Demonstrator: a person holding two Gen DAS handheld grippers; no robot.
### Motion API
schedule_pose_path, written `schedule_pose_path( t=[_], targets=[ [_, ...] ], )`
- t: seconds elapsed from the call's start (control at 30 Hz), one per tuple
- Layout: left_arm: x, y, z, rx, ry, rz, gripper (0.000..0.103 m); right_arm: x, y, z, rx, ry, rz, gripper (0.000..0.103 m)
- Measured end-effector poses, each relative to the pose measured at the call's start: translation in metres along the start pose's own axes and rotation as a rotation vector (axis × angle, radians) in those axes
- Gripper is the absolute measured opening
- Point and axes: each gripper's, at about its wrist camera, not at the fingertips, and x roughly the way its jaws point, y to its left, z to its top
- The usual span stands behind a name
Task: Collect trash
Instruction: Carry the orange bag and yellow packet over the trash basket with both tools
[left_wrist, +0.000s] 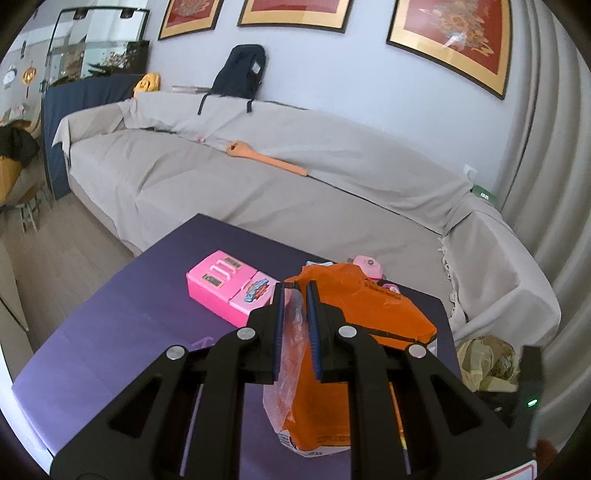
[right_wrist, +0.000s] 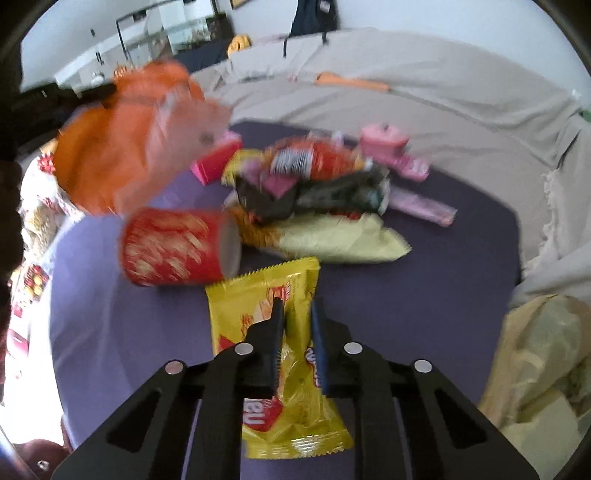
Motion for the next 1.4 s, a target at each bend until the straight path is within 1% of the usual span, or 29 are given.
schedule_pose_path(
  t=[0.1,0.23,0.4,0.5,0.57,0.7,0.8,0.9,1.1,1.23,1.33,1.37,1.4],
  targets=[
    [-0.012,-0.015,0.008,0.013,-0.026,-0.016,0.011,-0.038,-0.005,0.006,-0.006,-0.078,-0.024,0.015],
    [-0.03,-0.045,0.014,0.057,-0.066,-0.05,0.011,-0.093,-0.017,0.008,-0.02,-0.171,-0.117,0.015],
    [-0.042,-0.101,0.018,0.124,-0.088,-0.123,0.011,-0.151,-0.057,-0.004,0.031,-0.247,-0.245,0.015],
    [-0.036,-0.142,0.013,0.172,-0.072,-0.181,0.011,-0.184,-0.085,-0.021,0.08,-0.28,-0.318,0.015],
    [-0.028,-0.172,0.006,0.209,-0.05,-0.224,0.011,-0.198,-0.103,-0.028,0.112,-0.292,-0.348,0.015],
    [-0.009,-0.223,-0.011,0.268,0.0,-0.287,0.011,-0.227,-0.139,-0.053,0.177,-0.312,-0.416,0.015],
    [0.008,-0.258,-0.026,0.303,0.037,-0.324,0.011,-0.238,-0.159,-0.068,0.199,-0.321,-0.467,0.015],
    [0.03,-0.286,-0.039,0.318,0.077,-0.34,0.011,-0.243,-0.177,-0.079,0.231,-0.331,-0.489,0.015],
    [0.082,-0.322,-0.059,0.293,0.148,-0.346,0.011,-0.238,-0.214,-0.088,0.298,-0.344,-0.49,0.015],
    [0.117,-0.344,-0.078,0.3,0.182,-0.332,0.011,-0.225,-0.225,-0.09,0.302,-0.336,-0.506,0.015],
    [0.14,-0.356,-0.095,0.281,0.24,-0.354,0.011,-0.218,-0.23,-0.089,0.31,-0.325,-0.509,0.015],
    [0.149,-0.36,-0.102,0.271,0.273,-0.376,0.012,-0.216,-0.233,-0.09,0.316,-0.321,-0.504,0.015],
    [0.153,-0.362,-0.107,0.263,0.295,-0.393,0.019,-0.211,-0.236,-0.09,0.323,-0.313,-0.495,0.015]
  ],
)
